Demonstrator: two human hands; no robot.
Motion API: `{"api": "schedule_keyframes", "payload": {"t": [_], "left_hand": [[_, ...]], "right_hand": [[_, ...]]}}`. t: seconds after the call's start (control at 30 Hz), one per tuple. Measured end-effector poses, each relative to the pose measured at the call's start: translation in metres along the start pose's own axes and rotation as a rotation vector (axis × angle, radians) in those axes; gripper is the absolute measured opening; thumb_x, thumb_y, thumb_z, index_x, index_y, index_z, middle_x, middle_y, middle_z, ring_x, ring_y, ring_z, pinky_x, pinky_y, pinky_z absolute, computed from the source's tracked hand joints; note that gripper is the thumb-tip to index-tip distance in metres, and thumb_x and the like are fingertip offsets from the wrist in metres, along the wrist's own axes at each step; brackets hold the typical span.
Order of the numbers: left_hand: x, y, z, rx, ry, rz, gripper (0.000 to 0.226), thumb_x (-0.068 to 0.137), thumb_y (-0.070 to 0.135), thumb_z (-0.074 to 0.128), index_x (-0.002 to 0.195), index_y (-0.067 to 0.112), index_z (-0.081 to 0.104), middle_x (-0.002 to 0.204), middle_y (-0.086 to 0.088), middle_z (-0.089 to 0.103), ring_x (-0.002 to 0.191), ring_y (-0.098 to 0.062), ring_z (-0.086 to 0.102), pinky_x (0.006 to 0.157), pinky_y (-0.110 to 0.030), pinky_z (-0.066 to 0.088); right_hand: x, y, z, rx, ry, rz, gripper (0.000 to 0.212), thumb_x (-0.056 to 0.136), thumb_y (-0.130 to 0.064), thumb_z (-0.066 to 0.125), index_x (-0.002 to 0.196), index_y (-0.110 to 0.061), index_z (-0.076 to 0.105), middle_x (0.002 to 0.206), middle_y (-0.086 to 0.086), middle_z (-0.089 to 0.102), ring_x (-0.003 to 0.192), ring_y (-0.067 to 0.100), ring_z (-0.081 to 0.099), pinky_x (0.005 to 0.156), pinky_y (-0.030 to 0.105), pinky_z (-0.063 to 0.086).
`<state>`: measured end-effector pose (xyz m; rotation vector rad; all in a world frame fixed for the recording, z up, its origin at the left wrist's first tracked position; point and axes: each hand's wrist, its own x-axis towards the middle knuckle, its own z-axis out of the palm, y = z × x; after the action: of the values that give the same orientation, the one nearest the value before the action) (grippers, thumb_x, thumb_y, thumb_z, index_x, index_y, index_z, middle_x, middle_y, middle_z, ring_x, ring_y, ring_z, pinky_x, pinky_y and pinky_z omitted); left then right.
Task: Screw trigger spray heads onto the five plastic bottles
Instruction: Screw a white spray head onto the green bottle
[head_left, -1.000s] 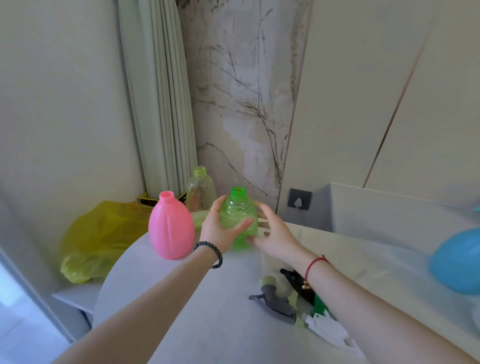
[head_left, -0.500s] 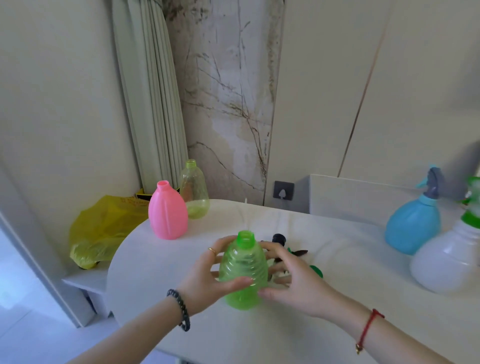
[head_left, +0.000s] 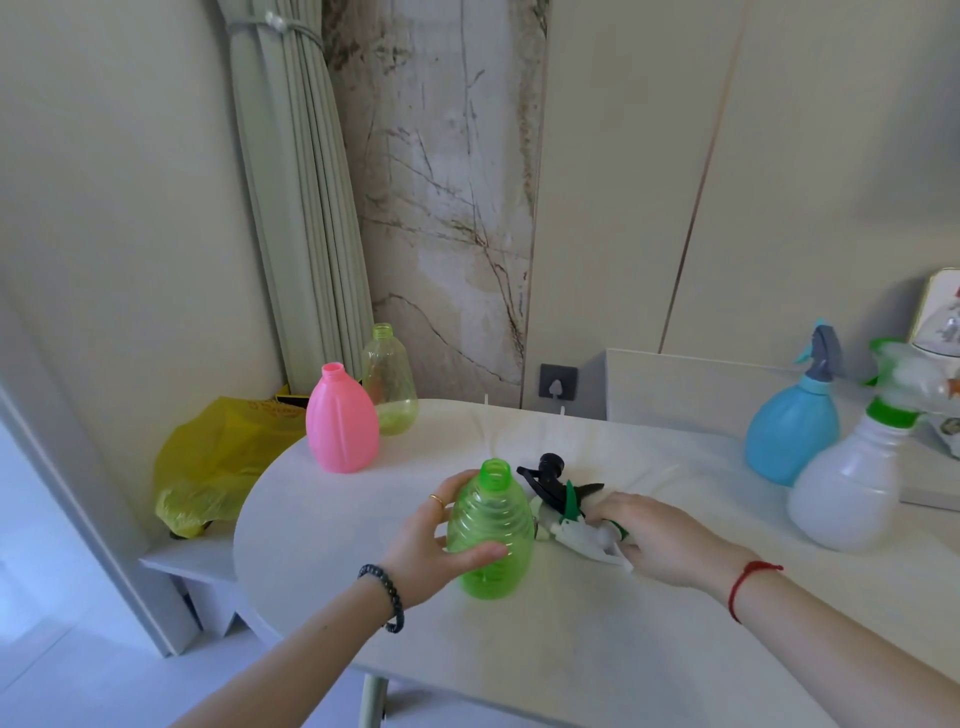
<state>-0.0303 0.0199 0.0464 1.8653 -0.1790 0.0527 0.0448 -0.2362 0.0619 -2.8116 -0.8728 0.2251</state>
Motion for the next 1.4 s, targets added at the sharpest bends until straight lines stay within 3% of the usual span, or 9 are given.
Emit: {"api": "schedule_keyframes", "payload": {"t": [0.23,0.33,0.4,0.47,0.6,0.77,1.0,1.1,1.4], "left_hand": [[0.002,-0.002,0.003,0.009,0.016,-0.006,0.064,0.063,0.032,0.077,0.109,0.052,0.038,0.115,0.017,0.054,0.106,0.005,0.051,0.072,-0.009,0.048],[0.002,-0.003,0.003,0.006,0.019,-0.002,0.065,0.063,0.032,0.077,0.110,0.053,0.037,0.116,0.017,0.054,0.109,0.000,0.050,0.072,-0.009,0.048],[0.003,-0.003,0.004,0.006,0.016,-0.001,0.067,0.060,0.040,0.076,0.111,0.054,0.036,0.118,0.017,0.052,0.111,-0.002,0.050,0.072,-0.009,0.048],[0.003,-0.004,0.004,0.002,0.015,0.005,0.068,0.056,0.046,0.075,0.110,0.055,0.036,0.119,0.018,0.052,0.111,-0.001,0.049,0.071,-0.008,0.047],[0.003,-0.005,0.005,0.009,0.019,0.005,0.070,0.052,0.051,0.073,0.110,0.056,0.035,0.119,0.019,0.051,0.112,-0.001,0.048,0.071,-0.007,0.047],[0.003,-0.005,0.006,-0.012,0.022,0.010,0.068,0.051,0.051,0.073,0.108,0.056,0.036,0.118,0.020,0.051,0.111,-0.001,0.048,0.072,-0.007,0.047],[0.003,-0.008,0.006,-0.016,0.036,0.010,0.067,0.054,0.049,0.074,0.110,0.056,0.037,0.120,0.013,0.053,0.114,-0.007,0.048,0.083,-0.019,0.049],[0.002,-0.009,0.007,-0.005,0.041,0.014,0.069,0.052,0.055,0.073,0.110,0.060,0.036,0.122,0.014,0.054,0.116,-0.007,0.048,0.091,-0.031,0.049],[0.002,-0.009,0.008,-0.001,0.048,0.009,0.068,0.057,0.050,0.076,0.112,0.057,0.036,0.121,0.011,0.056,0.117,-0.007,0.048,0.096,-0.035,0.047]], "right_hand": [[-0.003,0.010,0.002,-0.136,0.070,-0.010,0.038,0.081,-0.005,0.043,0.114,-0.020,0.053,0.120,-0.005,0.050,0.107,0.015,0.051,0.072,0.023,0.035],[-0.004,-0.014,-0.031,0.204,0.406,-0.035,0.028,0.085,-0.001,0.049,0.109,-0.014,0.058,0.106,0.000,0.055,0.097,0.018,0.055,0.078,0.022,0.042],[-0.006,-0.040,-0.067,0.565,0.704,-0.076,0.025,0.083,0.004,0.055,0.099,-0.014,0.061,0.091,-0.001,0.060,0.082,0.014,0.058,0.070,0.014,0.046],[-0.010,-0.067,-0.107,0.939,0.847,-0.174,0.021,0.085,-0.001,0.056,0.092,-0.019,0.061,0.085,-0.004,0.063,0.067,0.006,0.063,0.067,0.014,0.052],[-0.014,-0.103,-0.153,1.264,0.761,-0.343,0.012,0.091,-0.006,0.050,0.099,-0.008,0.059,0.087,0.007,0.062,0.071,0.011,0.067,0.065,0.023,0.055],[-0.001,-0.119,-0.135,1.342,0.690,-0.254,0.013,0.091,-0.004,0.048,0.102,-0.004,0.056,0.088,0.007,0.061,0.080,0.023,0.063,0.066,0.026,0.058],[0.019,-0.110,-0.080,1.248,0.580,-0.074,0.012,0.088,-0.012,0.057,0.098,-0.015,0.061,0.090,0.001,0.067,0.078,0.013,0.066,0.081,0.032,0.056],[0.020,-0.110,-0.050,1.118,0.521,-0.029,0.014,0.083,-0.016,0.063,0.091,-0.028,0.062,0.092,-0.007,0.068,0.086,0.005,0.063,0.081,0.022,0.050],[0.021,-0.114,-0.019,1.087,0.497,-0.033,0.016,0.084,-0.019,0.062,0.099,-0.022,0.062,0.098,-0.007,0.069,0.096,0.010,0.064,0.083,0.022,0.050]]}}
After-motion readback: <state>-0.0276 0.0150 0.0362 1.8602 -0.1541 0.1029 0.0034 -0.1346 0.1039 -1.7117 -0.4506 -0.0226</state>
